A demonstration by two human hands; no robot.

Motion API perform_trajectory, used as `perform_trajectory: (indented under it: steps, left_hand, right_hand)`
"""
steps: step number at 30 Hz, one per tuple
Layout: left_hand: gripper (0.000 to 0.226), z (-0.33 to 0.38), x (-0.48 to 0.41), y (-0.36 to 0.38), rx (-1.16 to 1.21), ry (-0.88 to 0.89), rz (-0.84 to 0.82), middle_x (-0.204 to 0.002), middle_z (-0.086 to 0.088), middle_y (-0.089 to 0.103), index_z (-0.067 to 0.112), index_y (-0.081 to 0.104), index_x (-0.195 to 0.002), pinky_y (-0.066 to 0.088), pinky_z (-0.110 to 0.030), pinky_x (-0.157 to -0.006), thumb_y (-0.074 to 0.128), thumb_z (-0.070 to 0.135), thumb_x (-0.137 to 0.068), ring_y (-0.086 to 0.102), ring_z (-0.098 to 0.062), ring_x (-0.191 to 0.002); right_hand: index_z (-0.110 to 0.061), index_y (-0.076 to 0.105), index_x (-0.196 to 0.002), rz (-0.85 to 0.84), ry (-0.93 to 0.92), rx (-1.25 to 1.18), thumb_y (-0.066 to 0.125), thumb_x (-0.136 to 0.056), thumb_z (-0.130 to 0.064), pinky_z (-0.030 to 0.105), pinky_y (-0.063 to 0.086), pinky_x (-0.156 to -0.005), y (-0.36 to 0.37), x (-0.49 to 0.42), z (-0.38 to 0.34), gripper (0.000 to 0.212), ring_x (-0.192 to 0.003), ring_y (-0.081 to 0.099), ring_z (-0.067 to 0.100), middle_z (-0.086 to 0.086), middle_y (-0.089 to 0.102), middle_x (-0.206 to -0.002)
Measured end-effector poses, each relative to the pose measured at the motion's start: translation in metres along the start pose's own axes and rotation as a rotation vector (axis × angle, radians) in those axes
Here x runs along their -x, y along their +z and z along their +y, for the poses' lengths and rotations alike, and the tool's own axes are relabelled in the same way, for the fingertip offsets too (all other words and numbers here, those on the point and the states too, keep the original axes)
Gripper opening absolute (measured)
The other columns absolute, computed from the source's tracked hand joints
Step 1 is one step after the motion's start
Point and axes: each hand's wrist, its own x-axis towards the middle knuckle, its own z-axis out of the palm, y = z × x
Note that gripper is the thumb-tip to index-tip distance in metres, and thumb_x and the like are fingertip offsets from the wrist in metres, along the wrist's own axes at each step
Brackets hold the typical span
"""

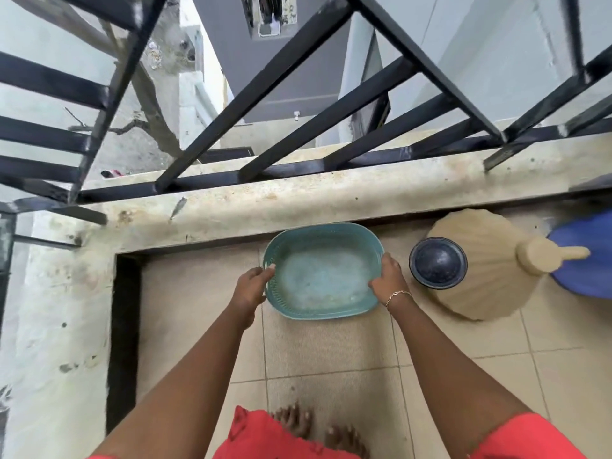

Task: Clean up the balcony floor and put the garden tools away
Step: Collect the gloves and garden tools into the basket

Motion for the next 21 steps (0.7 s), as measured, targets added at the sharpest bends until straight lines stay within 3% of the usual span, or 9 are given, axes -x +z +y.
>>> perform_trajectory:
  steps: [2,6,10,14,16,18,19,20,21]
  left_hand:
    - [0.05,0.001,0.007,-0.004,-0.111,0.004,-0.005,-0.125,-0.014,0.054,0.0,0.047,-0.133,0.04,-0.04,-0.095,0.052,0.033,-0.096,0.05,-0.029,-0.115]
    - [0.063,0.01,0.052,-0.018,-0.603,0.111,0.075,-0.146,-0.017,0.039,0.002,0.033,-0.144,0.032,-0.039,-0.107,0.051,0.037,-0.096,0.038,-0.03,-0.133]
    - [0.06,0.03,0.133,-0.025,-0.841,0.161,0.06,-0.147,-0.018,0.038,0.002,0.034,-0.143,0.028,-0.035,-0.108,0.045,0.039,-0.097,0.035,-0.03,-0.136]
    - [0.055,0.06,0.226,-0.033,-1.002,0.197,0.008,-0.141,-0.019,0.042,0.004,0.039,-0.139,0.033,-0.036,-0.105,0.043,0.04,-0.098,0.041,-0.033,-0.129]
    - [0.054,0.079,0.275,-0.036,-1.081,0.258,-0.025,-0.14,-0.016,0.044,0.005,0.041,-0.138,0.035,-0.035,-0.103,0.042,0.042,-0.098,0.043,-0.031,-0.128]
    - [0.053,0.098,0.32,-0.038,-1.17,0.333,-0.059,-0.14,-0.013,0.043,0.008,0.042,-0.137,0.036,-0.034,-0.103,0.041,0.043,-0.098,0.043,-0.029,-0.127]
    - [0.052,0.107,0.342,-0.039,-1.22,0.373,-0.079,-0.139,-0.012,0.043,0.008,0.042,-0.137,0.036,-0.033,-0.102,0.041,0.043,-0.098,0.043,-0.028,-0.126]
    - [0.051,0.117,0.361,-0.04,-1.273,0.42,-0.098,-0.138,-0.012,0.044,0.009,0.043,-0.135,0.037,-0.033,-0.101,0.041,0.044,-0.098,0.043,-0.027,-0.125]
    - [0.05,0.125,0.378,-0.042,-1.326,0.472,-0.119,-0.137,-0.012,0.044,0.01,0.044,-0.134,0.037,-0.034,-0.101,0.04,0.044,-0.098,0.044,-0.027,-0.124]
  right_hand:
    - [0.0,0.023,-0.141,-0.012,-0.001,0.033,0.05,-0.082,0.001,0.037,0.036,-0.104,-0.002,0.008,-0.001,0.065,-0.127,0.037,0.034,0.017,0.027,-0.146]
    - [-0.002,0.025,-0.14,-0.065,-0.069,0.186,0.048,-0.084,-0.001,0.039,0.035,-0.105,-0.02,0.062,-0.013,0.061,-0.128,0.037,0.034,0.016,0.025,-0.147]
    - [-0.011,0.011,-0.148,-0.087,-0.185,0.325,0.044,-0.088,-0.003,0.032,0.024,-0.11,-0.058,0.162,-0.027,0.069,-0.139,0.021,0.027,0.007,0.011,-0.155]
    - [-0.009,0.005,-0.149,-0.032,-0.259,0.476,0.042,-0.088,-0.003,0.026,0.014,-0.114,-0.117,0.276,-0.037,0.071,-0.143,0.012,0.021,0.009,0.005,-0.156]
    - [-0.003,0.022,-0.145,-0.005,-0.246,0.549,0.057,-0.079,-0.004,0.031,0.025,-0.111,-0.145,0.332,-0.037,0.075,-0.139,0.026,0.029,0.017,0.019,-0.152]
    - [-0.001,0.06,-0.12,0.084,-0.192,0.546,0.085,-0.041,-0.011,0.031,0.05,-0.088,-0.17,0.374,-0.032,0.084,-0.11,0.06,0.032,0.019,0.054,-0.129]
    - [-0.003,0.065,-0.113,0.138,-0.176,0.541,0.088,-0.031,-0.013,0.029,0.053,-0.081,-0.182,0.397,-0.031,0.086,-0.102,0.065,0.03,0.013,0.057,-0.125]
    - [-0.003,0.058,-0.122,0.109,-0.124,0.48,0.087,-0.044,-0.016,0.03,0.049,-0.089,-0.195,0.42,-0.031,0.084,-0.113,0.058,0.032,0.011,0.048,-0.133]
    - [-0.004,0.041,-0.137,0.132,-0.077,0.439,0.074,-0.069,-0.015,0.03,0.038,-0.103,-0.204,0.441,-0.031,0.077,-0.131,0.041,0.031,0.011,0.033,-0.145]
